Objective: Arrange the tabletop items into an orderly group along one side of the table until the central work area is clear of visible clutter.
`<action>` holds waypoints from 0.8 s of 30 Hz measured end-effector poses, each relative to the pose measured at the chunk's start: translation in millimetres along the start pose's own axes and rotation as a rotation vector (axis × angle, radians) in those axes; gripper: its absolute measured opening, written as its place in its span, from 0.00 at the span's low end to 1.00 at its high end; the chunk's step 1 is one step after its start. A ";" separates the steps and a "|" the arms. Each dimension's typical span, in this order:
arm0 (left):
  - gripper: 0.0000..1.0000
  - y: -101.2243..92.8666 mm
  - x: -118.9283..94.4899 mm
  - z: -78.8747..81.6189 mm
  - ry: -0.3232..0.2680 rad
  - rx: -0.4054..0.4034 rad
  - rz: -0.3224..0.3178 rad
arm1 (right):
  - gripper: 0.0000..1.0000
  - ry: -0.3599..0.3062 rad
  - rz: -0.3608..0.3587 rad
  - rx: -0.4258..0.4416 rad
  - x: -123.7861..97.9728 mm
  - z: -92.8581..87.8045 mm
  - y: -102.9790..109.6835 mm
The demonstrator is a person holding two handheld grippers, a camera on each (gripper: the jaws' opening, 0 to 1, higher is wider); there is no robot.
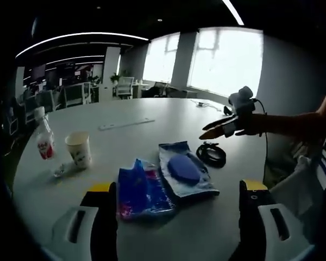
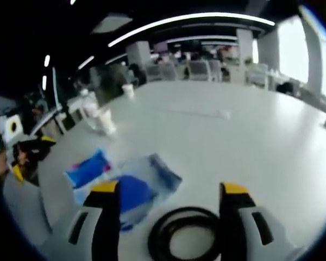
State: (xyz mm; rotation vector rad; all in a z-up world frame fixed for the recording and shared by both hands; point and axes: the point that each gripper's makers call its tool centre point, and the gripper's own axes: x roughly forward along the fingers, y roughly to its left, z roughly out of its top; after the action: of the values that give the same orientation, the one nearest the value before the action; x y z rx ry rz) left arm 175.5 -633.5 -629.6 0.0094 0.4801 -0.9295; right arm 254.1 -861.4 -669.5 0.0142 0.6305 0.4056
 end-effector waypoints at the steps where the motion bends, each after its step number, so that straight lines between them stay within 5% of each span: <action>1: 0.93 -3.0 1.6 -1.3 0.004 0.000 -0.006 | 0.70 0.008 0.007 -0.008 2.0 -1.2 1.1; 13: 0.89 -15.4 11.4 -6.4 0.013 -0.055 -0.023 | 0.64 0.055 0.059 -0.095 22.6 -5.7 12.3; 24: 0.84 -21.8 24.7 -17.5 0.026 -0.228 0.025 | 0.60 0.090 0.081 -0.171 40.3 -11.8 13.1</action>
State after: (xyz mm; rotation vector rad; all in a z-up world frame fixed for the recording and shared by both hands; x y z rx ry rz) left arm 164.2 -661.9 -651.0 -0.1786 0.6065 -0.8465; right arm 272.1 -835.6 -700.3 -0.1428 0.6836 0.5395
